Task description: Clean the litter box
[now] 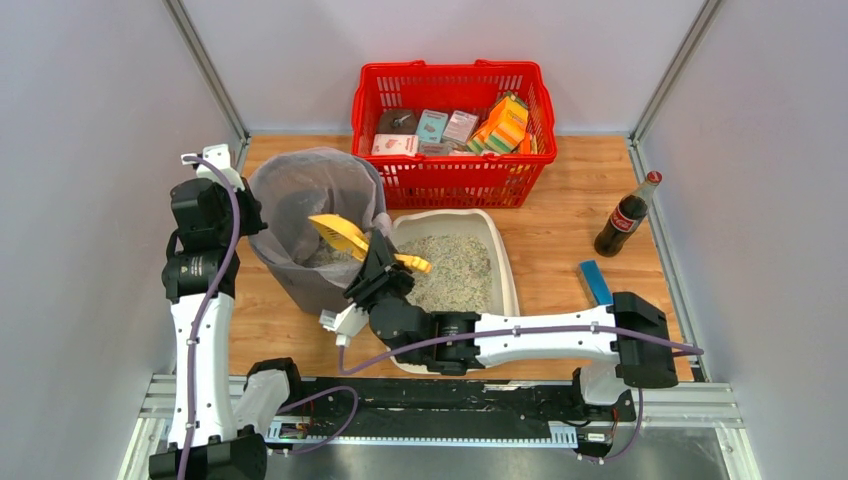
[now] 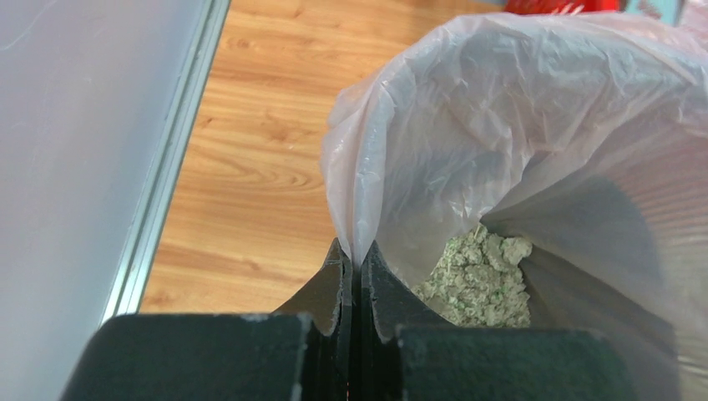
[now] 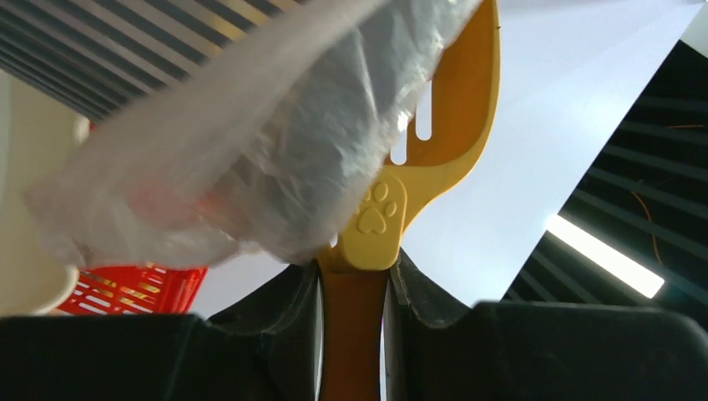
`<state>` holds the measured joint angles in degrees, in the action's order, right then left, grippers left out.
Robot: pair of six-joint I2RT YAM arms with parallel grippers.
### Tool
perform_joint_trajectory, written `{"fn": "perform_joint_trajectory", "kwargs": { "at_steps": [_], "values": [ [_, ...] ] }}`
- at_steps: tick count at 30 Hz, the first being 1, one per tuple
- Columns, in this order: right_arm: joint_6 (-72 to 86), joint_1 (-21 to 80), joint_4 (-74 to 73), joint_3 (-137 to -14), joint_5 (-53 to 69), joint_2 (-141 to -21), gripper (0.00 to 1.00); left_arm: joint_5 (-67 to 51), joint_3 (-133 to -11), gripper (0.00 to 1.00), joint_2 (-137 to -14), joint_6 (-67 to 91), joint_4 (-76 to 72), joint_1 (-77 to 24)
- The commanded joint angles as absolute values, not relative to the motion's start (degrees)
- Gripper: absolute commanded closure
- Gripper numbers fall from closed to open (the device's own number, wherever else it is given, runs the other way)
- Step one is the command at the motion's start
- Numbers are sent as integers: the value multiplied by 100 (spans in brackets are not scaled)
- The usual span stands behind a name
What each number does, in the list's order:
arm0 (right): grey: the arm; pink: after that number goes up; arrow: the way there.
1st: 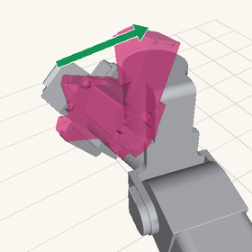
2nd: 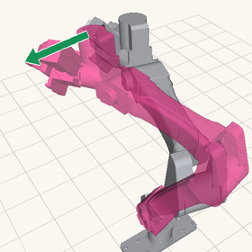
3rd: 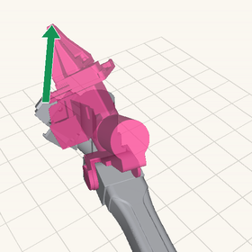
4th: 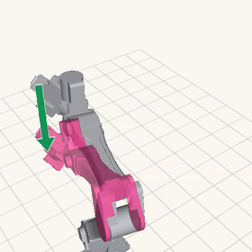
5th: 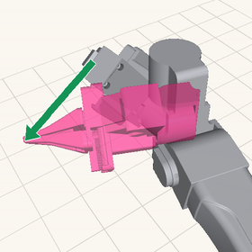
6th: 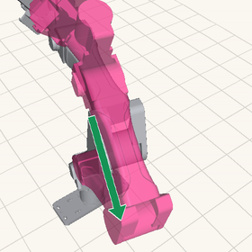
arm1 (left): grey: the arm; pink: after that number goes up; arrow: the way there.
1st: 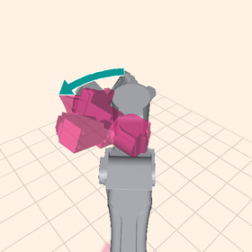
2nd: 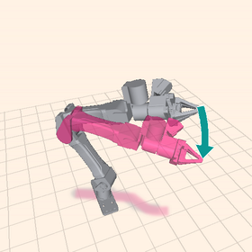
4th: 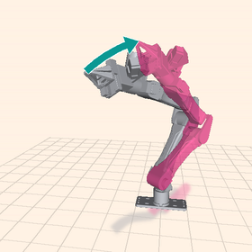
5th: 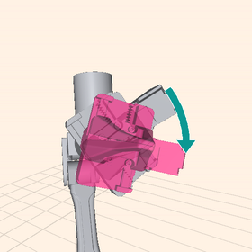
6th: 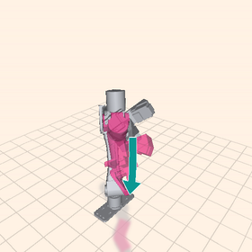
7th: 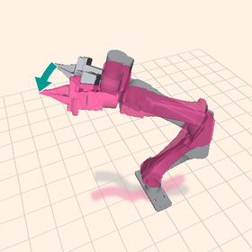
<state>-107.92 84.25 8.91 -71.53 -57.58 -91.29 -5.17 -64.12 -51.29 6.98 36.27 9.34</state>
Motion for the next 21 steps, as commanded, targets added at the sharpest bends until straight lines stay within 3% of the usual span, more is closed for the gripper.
{"fn": "perform_joint_trajectory", "kwargs": {
  "at_steps": [1,8,15,21],
  "values": [
    [-9889,8490,97,-6785,-6319,-9070,100,-879,-6258,100,-5089,844,3832,870],
    [-9597,8499,-299,-7645,-6363,-9097,100,-958,-6249,100,-5115,861,3814,870],
    [-10503,8437,721,-8120,-6442,-9000,100,-923,-6231,100,-5080,861,3806,870],
    [-9916,8525,107,-7876,-6557,-8886,100,-967,-6231,100,-5071,879,3797,870]
  ]
}}
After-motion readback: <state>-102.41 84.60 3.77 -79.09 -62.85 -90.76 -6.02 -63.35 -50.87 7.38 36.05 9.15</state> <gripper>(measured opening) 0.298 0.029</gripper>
